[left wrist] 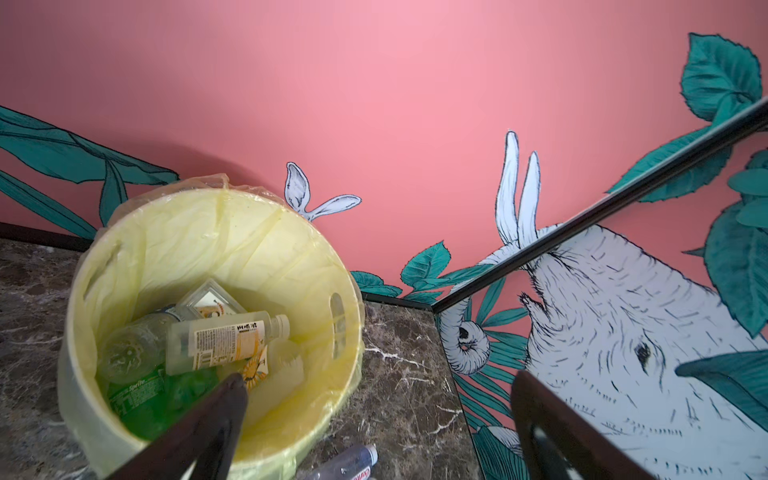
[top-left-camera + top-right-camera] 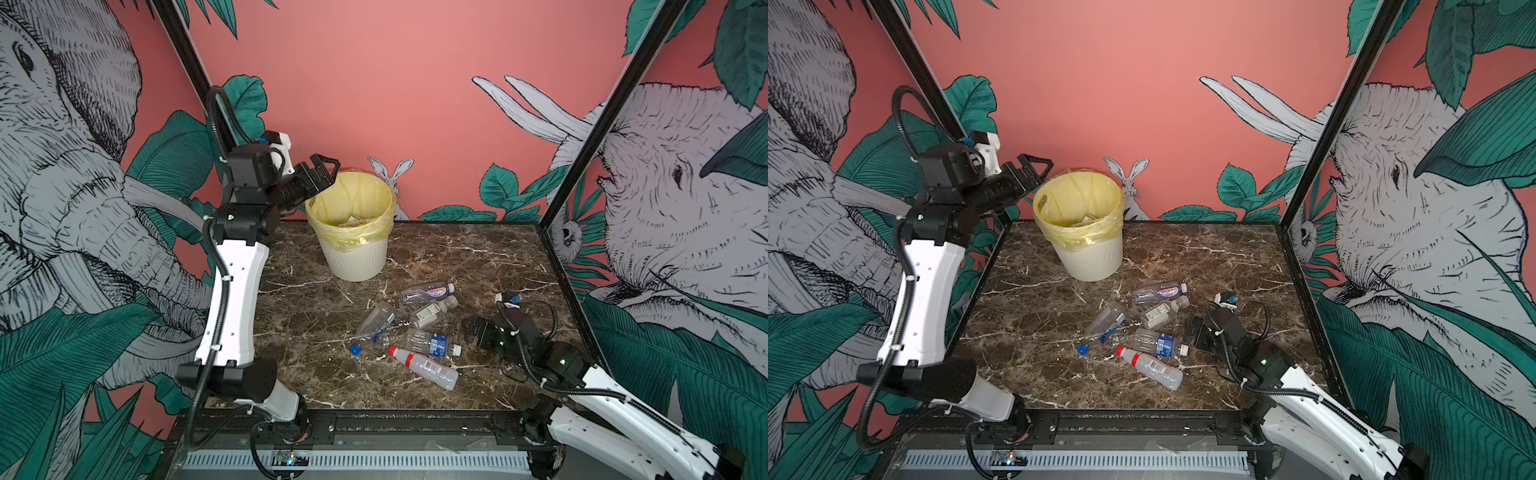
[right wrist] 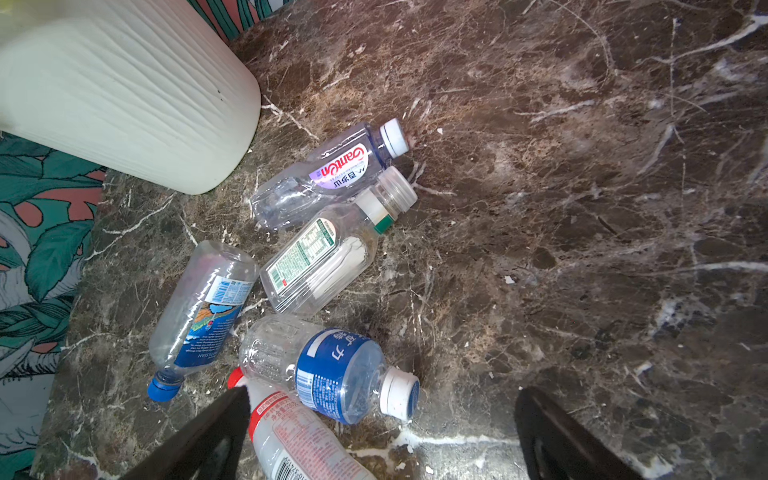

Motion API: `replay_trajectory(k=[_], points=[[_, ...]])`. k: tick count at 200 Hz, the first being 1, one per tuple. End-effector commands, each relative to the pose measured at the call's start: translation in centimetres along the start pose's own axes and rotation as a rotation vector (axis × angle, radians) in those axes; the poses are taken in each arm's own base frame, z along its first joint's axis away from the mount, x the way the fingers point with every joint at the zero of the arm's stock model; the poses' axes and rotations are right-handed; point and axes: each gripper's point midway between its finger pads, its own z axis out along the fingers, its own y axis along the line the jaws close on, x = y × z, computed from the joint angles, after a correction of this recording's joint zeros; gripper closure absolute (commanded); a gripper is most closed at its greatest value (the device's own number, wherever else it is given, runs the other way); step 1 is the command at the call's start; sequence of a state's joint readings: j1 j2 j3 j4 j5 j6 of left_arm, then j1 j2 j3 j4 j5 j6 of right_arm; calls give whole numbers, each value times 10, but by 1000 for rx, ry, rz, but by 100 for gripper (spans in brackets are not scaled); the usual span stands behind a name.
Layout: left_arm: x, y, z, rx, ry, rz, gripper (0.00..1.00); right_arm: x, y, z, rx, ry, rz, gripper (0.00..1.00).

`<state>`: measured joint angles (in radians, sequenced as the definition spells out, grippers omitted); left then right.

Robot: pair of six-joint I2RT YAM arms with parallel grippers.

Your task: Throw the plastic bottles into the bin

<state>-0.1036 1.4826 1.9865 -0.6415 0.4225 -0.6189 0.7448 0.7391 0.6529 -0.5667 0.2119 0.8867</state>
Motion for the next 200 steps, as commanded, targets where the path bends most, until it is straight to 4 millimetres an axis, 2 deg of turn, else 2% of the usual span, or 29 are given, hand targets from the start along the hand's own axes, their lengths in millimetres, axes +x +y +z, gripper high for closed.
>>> replay_trajectory(k=[1,25,46,81,135,175,200], points=[[22,9,-16,-45,27,33,0,-7,10,-7,-37,-3,-51,1],[43,11,-35,-40,30,70,0,-3,14,-6,-58,17,-110,1],[65,13,-41,-20,78,82,0,3,20,-1,-69,65,-168,1],[117,28,-46,-114,227,142,1,18,28,12,-94,124,-218,1],[189,30,-54,-122,417,217,0,16,41,20,-157,77,-168,1],[240,43,-52,-129,541,245,0,18,36,25,-136,66,-135,1],[258,55,-57,-173,616,245,1,20,25,29,-88,65,-106,1]])
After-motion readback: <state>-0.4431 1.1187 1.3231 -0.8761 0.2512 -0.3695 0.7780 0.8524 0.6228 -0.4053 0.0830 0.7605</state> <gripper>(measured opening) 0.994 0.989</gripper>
